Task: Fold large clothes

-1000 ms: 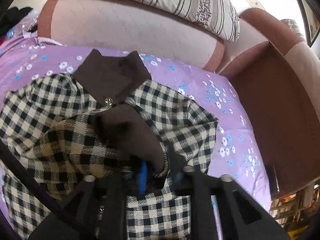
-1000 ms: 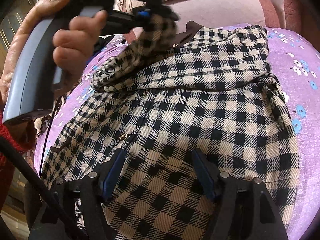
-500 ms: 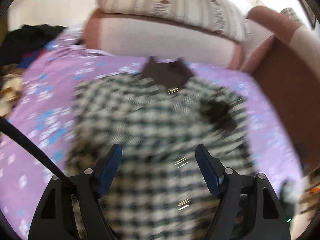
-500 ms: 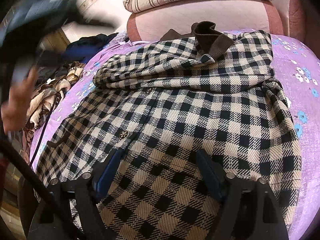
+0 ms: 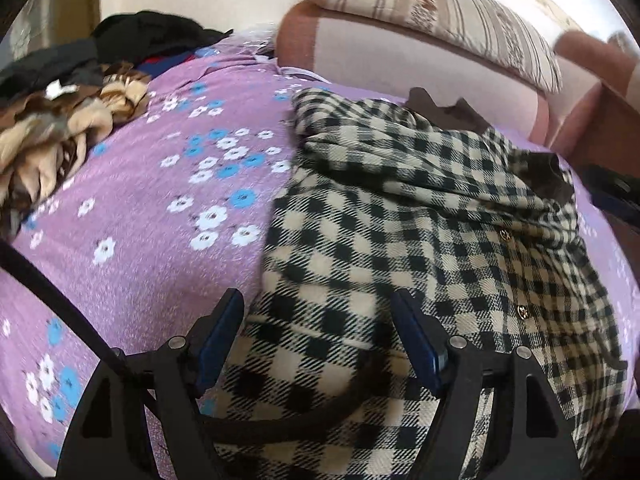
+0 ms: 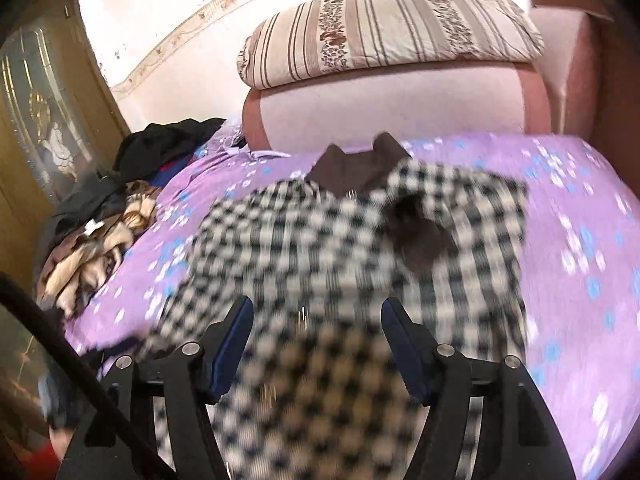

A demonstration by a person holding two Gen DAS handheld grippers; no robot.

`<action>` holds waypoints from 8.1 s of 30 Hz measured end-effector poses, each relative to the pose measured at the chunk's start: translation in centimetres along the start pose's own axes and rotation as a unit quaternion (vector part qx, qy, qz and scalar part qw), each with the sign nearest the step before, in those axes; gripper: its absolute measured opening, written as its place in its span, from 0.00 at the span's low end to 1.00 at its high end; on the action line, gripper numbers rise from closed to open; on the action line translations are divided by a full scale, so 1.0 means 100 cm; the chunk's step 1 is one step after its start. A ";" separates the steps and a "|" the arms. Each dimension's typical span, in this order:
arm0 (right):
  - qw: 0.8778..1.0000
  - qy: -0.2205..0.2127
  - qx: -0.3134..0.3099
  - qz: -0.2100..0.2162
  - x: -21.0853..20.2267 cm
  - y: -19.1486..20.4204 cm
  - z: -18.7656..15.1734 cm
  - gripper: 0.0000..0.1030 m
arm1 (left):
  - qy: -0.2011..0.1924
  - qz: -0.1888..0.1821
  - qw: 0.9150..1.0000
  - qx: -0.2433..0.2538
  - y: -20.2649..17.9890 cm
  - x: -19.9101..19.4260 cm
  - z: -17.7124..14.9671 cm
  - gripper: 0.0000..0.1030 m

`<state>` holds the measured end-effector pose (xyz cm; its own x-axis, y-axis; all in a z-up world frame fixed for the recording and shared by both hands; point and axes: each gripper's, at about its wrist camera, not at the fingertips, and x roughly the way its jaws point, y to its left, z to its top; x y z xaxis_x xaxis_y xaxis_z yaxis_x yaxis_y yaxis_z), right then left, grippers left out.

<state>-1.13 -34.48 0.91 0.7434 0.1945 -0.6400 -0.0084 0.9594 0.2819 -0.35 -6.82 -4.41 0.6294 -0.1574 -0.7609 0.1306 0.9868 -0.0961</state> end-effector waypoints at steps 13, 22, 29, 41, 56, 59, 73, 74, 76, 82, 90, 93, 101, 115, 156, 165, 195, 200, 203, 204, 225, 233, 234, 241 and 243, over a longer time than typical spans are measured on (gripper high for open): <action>0.976 0.072 0.124 -0.161 0.096 -0.114 0.013 0.41 | -0.022 -0.022 0.999 -0.015 0.003 -0.012 0.068 0.74; 0.982 0.066 0.107 -0.143 0.089 -0.124 0.005 0.42 | 0.053 0.021 0.998 0.037 -0.051 0.086 0.123 0.38; 0.985 0.059 0.105 -0.126 0.090 -0.128 0.003 0.46 | 0.079 0.051 0.993 0.065 -0.053 0.095 0.109 0.28; 0.987 0.054 0.145 -0.043 -0.016 -0.143 -0.010 0.77 | 0.056 -0.006 0.998 -0.007 0.034 -0.004 0.061 0.72; 0.949 0.071 0.277 0.132 -0.064 -0.155 -0.139 0.78 | 0.138 -0.264 0.951 -0.089 0.045 -0.018 -0.021 0.67; 0.944 0.088 0.273 0.164 -0.066 -0.136 -0.153 0.78 | 0.142 -0.283 0.943 -0.103 0.049 -0.029 -0.037 0.61; 0.919 0.118 0.293 0.237 -0.090 -0.073 -0.233 0.78 | 0.119 -0.295 0.937 -0.143 0.061 -0.074 -0.095 0.55; 0.918 0.117 0.295 0.237 -0.091 -0.073 -0.235 0.78 | 0.115 -0.290 0.939 -0.142 0.061 -0.077 -0.099 0.55; 0.918 0.114 0.298 0.236 -0.092 -0.072 -0.238 0.76 | 0.106 -0.276 0.945 -0.141 0.060 -0.083 -0.106 0.55; 0.934 0.108 0.273 0.202 -0.096 -0.062 -0.239 0.70 | 0.089 -0.223 0.964 -0.112 0.053 -0.099 -0.120 0.55; 0.944 0.119 0.271 0.147 -0.095 -0.065 -0.237 0.10 | 0.095 -0.155 0.981 -0.065 0.048 -0.116 -0.102 0.08; 0.942 0.102 0.276 0.162 -0.112 -0.070 -0.235 0.07 | 0.072 -0.171 0.980 -0.068 0.053 -0.142 -0.100 0.07; 0.949 0.083 0.238 0.190 -0.153 -0.061 -0.232 0.07 | 0.078 -0.180 0.980 -0.045 0.038 -0.159 -0.113 0.07; 0.976 0.037 0.157 0.147 -0.108 -0.075 -0.069 0.07 | 0.039 -0.162 0.985 -0.051 0.012 -0.092 0.073 0.08; 0.989 -0.025 0.141 0.040 -0.002 -0.111 0.061 0.83 | 0.050 -0.119 0.982 -0.139 0.020 0.025 0.156 0.76; 0.997 0.021 0.051 0.062 0.015 -0.025 0.051 0.83 | 0.088 -0.061 0.993 -0.048 0.014 0.051 0.096 0.76; 0.982 0.149 -0.030 -0.116 0.188 0.038 0.120 0.16 | 0.154 -0.037 0.987 0.027 0.009 0.057 0.087 0.07; 0.993 0.092 0.003 -0.076 0.122 0.009 0.132 0.65 | 0.155 -0.037 0.987 0.027 0.013 0.063 0.090 0.07; 0.989 0.069 -0.003 -0.130 0.078 -0.025 0.132 0.76 | 0.153 -0.030 0.987 0.031 0.011 0.063 0.089 0.08; 0.987 0.068 -0.005 -0.148 0.069 -0.036 0.128 0.78 | 0.152 -0.028 0.988 0.032 0.010 0.062 0.089 0.08; 0.933 0.141 0.074 -0.323 0.055 -0.160 0.057 0.10 | 0.138 0.006 0.987 0.078 -0.014 0.053 0.077 0.11; 0.961 0.092 0.144 -0.218 0.007 -0.155 0.050 0.67 | 0.141 -0.001 0.988 0.064 -0.008 0.051 0.076 0.13; 0.967 0.090 0.146 -0.188 -0.001 -0.149 0.045 0.70 | 0.142 -0.001 0.988 0.065 -0.008 0.052 0.076 0.13; 0.978 0.149 0.112 -0.095 -0.004 -0.106 -0.035 0.73 | 0.139 0.000 0.987 0.082 -0.012 0.050 0.078 0.08; 0.976 0.177 0.110 -0.063 0.007 -0.101 -0.049 0.18 | 0.132 -0.010 0.989 0.072 -0.007 0.043 0.084 0.08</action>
<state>-3.78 -43.02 -5.92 0.4508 0.1737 -0.8755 0.2407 0.9209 0.3067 8.73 -8.53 -2.22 0.4061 -0.1428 -0.9026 0.2607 0.9648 -0.0353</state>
